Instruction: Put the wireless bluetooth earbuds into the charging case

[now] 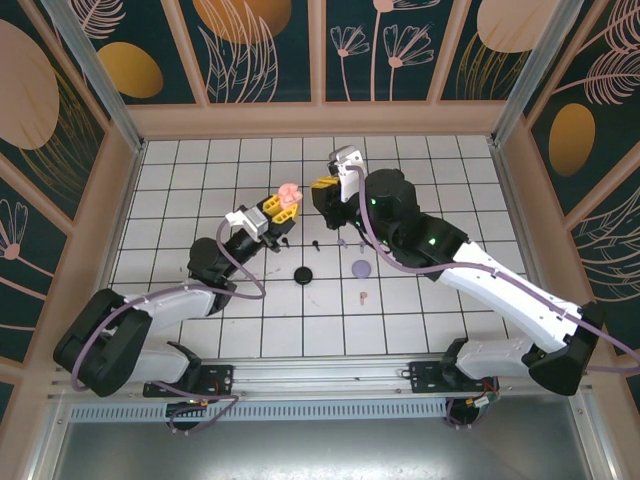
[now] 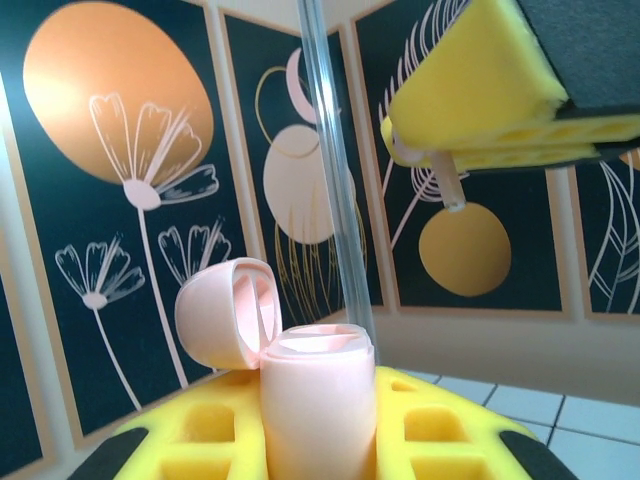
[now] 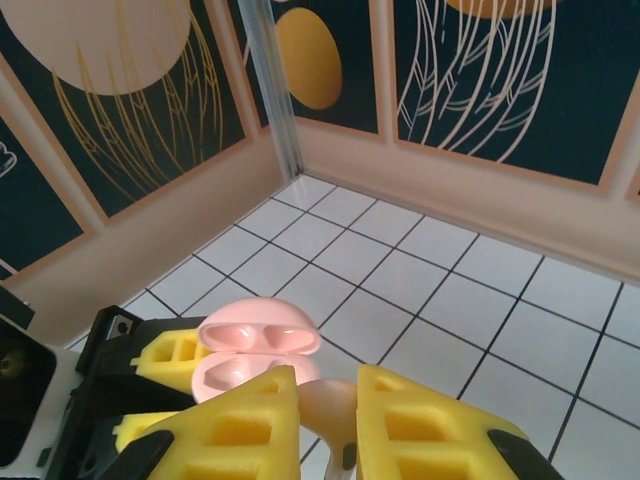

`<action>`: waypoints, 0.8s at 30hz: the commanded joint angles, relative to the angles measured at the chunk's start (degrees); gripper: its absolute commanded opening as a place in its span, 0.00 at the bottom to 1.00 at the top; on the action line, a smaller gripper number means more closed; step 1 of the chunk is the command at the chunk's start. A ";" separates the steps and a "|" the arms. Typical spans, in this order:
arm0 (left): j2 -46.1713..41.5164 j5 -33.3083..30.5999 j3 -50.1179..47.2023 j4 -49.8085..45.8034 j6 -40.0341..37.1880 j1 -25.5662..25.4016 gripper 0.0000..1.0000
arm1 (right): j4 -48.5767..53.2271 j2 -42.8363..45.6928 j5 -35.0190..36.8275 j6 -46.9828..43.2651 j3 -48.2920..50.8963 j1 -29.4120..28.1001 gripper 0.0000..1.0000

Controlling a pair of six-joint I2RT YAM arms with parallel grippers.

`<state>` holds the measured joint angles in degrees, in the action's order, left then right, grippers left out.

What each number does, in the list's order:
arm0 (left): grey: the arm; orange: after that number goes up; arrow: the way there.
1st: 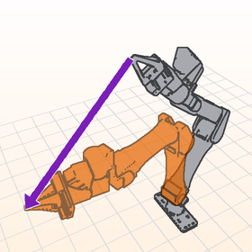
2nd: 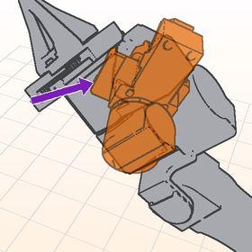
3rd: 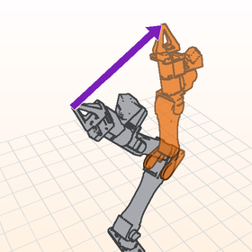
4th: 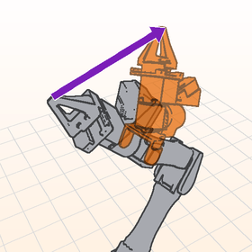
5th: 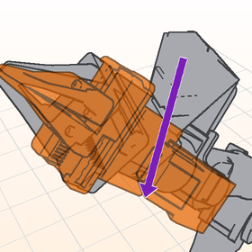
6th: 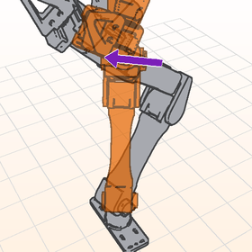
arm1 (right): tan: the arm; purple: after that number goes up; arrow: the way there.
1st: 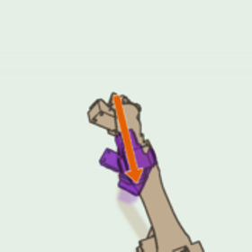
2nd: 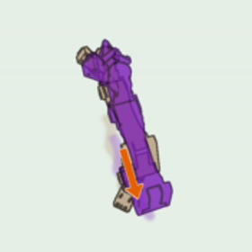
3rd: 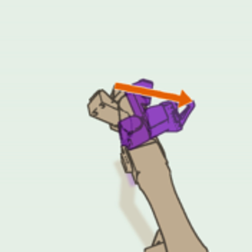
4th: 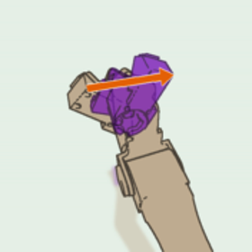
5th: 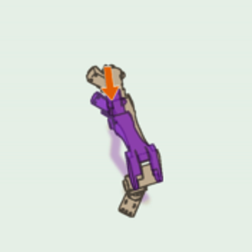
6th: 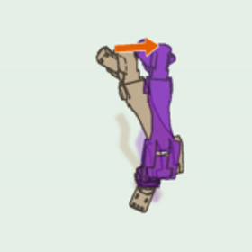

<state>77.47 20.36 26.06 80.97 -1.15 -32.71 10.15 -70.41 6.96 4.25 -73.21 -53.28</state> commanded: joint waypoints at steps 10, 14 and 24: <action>9.65 1.82 8.58 10.96 -0.25 -0.41 0.00 | -9.09 -0.81 -8.25 -0.62 -0.82 3.26 0.16; 11.36 2.62 10.16 11.41 0.58 -0.41 0.00 | -9.82 -2.24 -13.33 1.17 -1.60 5.91 0.16; 12.88 3.63 11.46 11.14 1.14 -0.43 0.00 | -10.60 -5.89 -18.95 2.08 -3.57 8.45 0.16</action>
<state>89.76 22.74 35.86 88.75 -1.02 -32.71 2.28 -75.66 -9.10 5.45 -74.06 -45.08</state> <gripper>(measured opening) 0.218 0.167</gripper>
